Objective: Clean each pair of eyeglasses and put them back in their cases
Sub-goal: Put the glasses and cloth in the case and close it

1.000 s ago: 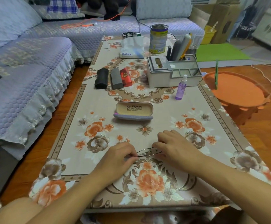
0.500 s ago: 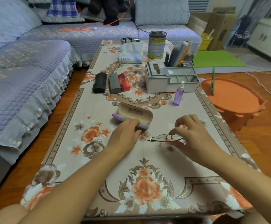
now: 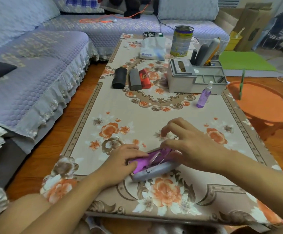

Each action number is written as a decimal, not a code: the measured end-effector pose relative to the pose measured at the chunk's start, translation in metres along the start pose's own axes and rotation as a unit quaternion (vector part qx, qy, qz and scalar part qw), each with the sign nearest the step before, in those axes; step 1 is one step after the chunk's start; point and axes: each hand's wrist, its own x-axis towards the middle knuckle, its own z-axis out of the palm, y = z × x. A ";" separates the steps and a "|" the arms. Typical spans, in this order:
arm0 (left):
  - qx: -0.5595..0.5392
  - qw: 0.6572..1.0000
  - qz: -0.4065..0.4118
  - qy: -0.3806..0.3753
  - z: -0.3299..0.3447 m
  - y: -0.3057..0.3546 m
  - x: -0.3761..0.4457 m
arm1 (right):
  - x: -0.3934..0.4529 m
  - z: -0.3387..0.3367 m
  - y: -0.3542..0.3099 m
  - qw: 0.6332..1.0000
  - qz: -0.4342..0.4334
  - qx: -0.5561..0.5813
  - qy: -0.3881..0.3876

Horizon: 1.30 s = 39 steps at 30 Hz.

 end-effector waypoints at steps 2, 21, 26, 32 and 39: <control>-0.005 1.000 0.013 0.016 0.003 -0.002 -0.001 | 0.014 0.001 0.006 1.000 0.004 0.001 -0.018; -0.220 0.973 -0.039 -0.058 -0.002 0.022 -0.019 | 0.005 0.023 0.006 0.988 -0.010 0.099 -0.119; -0.282 0.955 -0.067 -0.066 -0.008 0.022 -0.016 | 0.010 0.028 0.006 0.983 -0.012 0.112 -0.142; -0.308 0.946 -0.065 -0.074 -0.009 0.025 -0.012 | 0.037 0.033 -0.009 0.985 -0.061 0.090 -0.136; -0.322 0.941 -0.080 -0.068 -0.008 0.032 -0.012 | 0.049 0.040 -0.012 0.984 -0.085 0.038 -0.153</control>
